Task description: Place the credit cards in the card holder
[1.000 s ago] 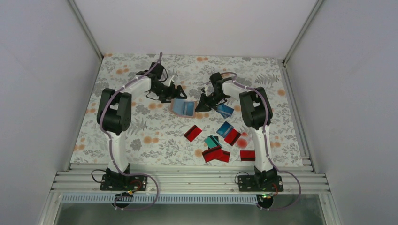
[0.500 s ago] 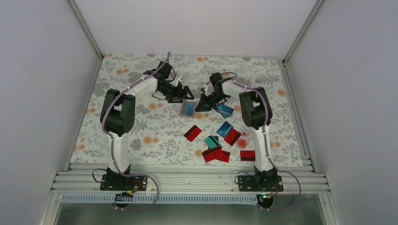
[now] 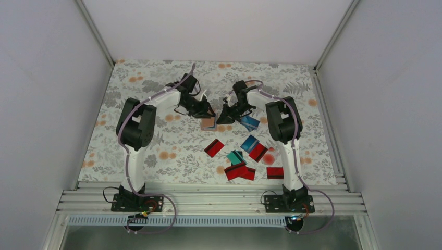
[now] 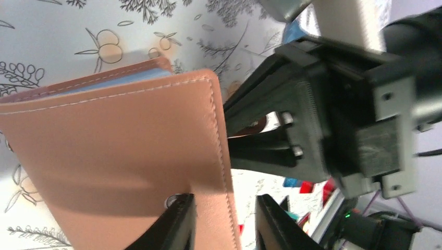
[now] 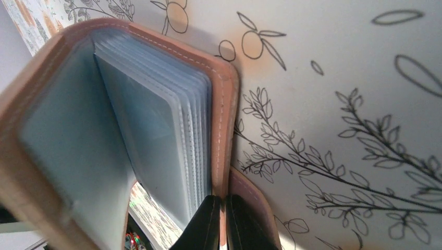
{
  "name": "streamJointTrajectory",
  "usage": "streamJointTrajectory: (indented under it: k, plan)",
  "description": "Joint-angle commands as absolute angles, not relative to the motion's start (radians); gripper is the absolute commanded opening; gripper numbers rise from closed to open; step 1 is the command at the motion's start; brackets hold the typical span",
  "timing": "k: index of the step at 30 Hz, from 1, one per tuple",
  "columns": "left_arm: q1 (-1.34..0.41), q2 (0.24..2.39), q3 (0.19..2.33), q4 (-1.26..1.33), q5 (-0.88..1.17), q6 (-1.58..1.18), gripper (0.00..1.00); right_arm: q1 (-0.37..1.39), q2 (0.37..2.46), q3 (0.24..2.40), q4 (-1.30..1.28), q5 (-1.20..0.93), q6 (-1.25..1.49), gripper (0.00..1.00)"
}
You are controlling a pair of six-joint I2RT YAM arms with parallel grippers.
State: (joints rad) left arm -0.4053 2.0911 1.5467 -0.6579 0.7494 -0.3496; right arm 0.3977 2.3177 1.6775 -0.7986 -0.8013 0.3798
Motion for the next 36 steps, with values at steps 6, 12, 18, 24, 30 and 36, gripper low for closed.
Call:
streamJointTrajectory:
  k: [6,12,18,24,30,36]
  plan:
    - [-0.402,2.145,1.507,-0.611,0.686,-0.359,0.03,0.391,2.317,1.688,-0.817,-0.723,0.378,0.04]
    - [-0.402,2.173,1.516,-0.629,0.634,-0.364,0.02,0.39,2.287,1.73,-0.864,-0.716,0.355,0.04]
    - [-0.402,2.192,1.54,-0.652,0.616,-0.348,0.02,0.388,2.223,1.739,-0.883,-0.711,0.353,0.07]
    - [-0.402,2.183,1.537,-0.657,0.601,-0.344,0.02,0.392,2.218,1.746,-0.835,-0.798,0.377,0.07]
    - [-0.402,2.182,1.538,-0.657,0.608,-0.341,0.02,0.406,2.274,1.779,-0.784,-0.845,0.421,0.05]
    - [-0.402,2.172,1.563,-0.681,0.618,-0.325,0.02,0.408,2.338,1.796,-0.771,-0.807,0.436,0.04]
